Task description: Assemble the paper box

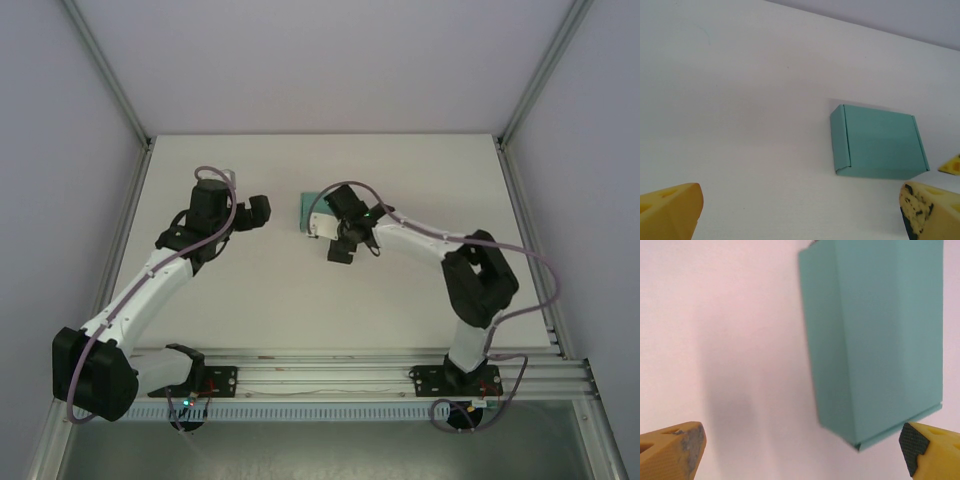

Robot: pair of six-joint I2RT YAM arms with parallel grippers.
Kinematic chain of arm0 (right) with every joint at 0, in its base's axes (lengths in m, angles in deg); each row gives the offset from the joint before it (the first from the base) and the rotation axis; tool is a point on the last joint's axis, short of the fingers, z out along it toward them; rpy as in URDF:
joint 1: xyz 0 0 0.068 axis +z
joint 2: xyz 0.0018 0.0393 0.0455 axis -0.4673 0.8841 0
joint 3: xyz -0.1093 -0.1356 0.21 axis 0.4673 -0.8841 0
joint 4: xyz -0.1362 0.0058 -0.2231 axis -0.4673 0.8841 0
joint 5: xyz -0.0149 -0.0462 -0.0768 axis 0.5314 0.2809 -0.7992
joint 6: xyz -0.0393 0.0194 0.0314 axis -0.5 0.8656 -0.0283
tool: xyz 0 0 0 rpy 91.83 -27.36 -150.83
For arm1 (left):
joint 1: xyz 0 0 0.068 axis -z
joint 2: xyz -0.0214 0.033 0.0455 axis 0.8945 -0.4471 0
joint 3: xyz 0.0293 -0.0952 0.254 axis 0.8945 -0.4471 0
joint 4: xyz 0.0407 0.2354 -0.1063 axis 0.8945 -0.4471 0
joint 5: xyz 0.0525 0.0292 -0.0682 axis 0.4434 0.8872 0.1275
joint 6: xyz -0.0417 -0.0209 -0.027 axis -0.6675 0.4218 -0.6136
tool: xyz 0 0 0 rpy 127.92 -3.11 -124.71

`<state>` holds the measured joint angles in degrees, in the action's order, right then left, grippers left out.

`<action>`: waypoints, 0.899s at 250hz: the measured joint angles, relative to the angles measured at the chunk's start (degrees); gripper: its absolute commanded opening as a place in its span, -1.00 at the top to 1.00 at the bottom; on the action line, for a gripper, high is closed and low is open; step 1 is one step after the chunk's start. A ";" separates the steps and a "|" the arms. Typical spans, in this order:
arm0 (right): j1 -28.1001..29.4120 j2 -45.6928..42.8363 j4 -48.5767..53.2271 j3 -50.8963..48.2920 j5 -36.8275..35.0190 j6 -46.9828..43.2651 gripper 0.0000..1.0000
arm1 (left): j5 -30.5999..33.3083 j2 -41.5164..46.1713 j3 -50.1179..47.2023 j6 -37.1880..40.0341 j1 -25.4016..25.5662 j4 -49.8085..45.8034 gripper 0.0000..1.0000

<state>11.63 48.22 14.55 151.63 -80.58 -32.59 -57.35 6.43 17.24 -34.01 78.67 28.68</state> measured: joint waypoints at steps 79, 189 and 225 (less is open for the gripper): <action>-0.11 -16.46 9.99 -3.69 8.31 7.69 -1.00 | 2.91 3.54 -5.22 2.58 -0.59 5.38 -1.00; -12.74 -33.94 -12.00 -21.90 1.11 38.60 -1.00 | 9.18 6.34 -18.56 6.38 -8.98 22.01 -1.00; -19.56 -34.03 -18.97 -25.64 -2.10 47.06 -1.00 | 9.77 3.45 -21.68 8.81 -11.04 28.04 -1.00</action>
<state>-7.93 14.19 -4.42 125.99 -82.68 14.47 -47.58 9.88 -4.44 -25.20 67.63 56.72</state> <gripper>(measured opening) 0.999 0.998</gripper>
